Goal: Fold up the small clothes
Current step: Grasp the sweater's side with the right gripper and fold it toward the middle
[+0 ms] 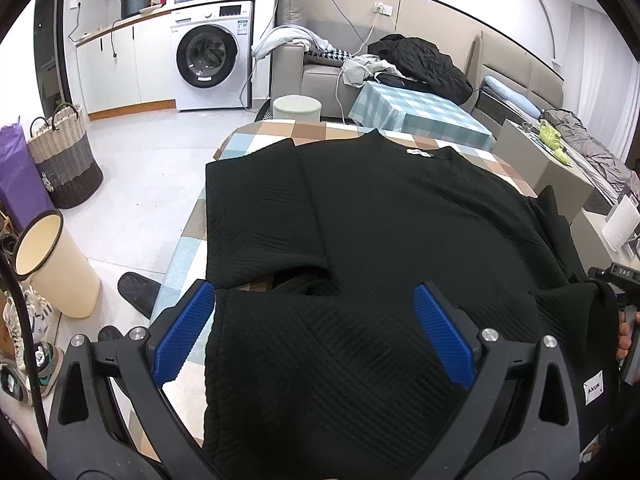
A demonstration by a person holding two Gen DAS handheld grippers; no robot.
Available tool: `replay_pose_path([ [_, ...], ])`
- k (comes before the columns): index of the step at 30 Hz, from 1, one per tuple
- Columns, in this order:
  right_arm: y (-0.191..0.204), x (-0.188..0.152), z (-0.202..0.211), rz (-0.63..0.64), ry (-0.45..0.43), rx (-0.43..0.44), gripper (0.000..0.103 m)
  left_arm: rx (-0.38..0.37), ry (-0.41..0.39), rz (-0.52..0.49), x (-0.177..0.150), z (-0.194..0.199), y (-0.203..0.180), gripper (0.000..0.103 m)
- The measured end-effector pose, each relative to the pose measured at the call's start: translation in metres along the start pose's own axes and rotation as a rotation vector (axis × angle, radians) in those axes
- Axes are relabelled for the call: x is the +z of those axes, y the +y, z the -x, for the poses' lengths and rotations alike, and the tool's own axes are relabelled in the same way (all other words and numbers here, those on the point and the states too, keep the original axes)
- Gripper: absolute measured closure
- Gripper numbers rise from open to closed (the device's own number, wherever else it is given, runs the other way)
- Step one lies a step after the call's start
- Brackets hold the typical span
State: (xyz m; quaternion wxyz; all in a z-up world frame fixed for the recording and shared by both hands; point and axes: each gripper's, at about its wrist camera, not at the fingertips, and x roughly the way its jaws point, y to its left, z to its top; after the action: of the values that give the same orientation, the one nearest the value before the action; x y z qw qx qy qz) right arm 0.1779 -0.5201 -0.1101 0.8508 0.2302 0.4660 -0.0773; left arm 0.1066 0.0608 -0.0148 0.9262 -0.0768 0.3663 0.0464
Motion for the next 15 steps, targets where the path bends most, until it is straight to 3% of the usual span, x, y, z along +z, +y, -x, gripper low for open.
replay_pose_path([
  [6, 0.011, 0.003, -0.021, 0.106, 0.011, -0.107, 0.039, 0.014, 0.034, -0.004, 0.001, -0.018, -0.003, 0.004],
  [9, 0.019, 0.001, -0.024, 0.165, 0.007, -0.18, 0.057, 0.016, 0.04, -0.01, 0.003, -0.024, -0.007, 0.004],
  [11, 0.025, -0.001, -0.024, 0.203, 0.002, -0.211, 0.078, 0.015, 0.041, -0.012, 0.004, -0.026, -0.008, 0.004],
  [15, 0.024, -0.002, -0.017, 0.212, -0.019, -0.17, 0.088, 0.022, 0.05, -0.019, 0.006, -0.03, -0.011, 0.004],
])
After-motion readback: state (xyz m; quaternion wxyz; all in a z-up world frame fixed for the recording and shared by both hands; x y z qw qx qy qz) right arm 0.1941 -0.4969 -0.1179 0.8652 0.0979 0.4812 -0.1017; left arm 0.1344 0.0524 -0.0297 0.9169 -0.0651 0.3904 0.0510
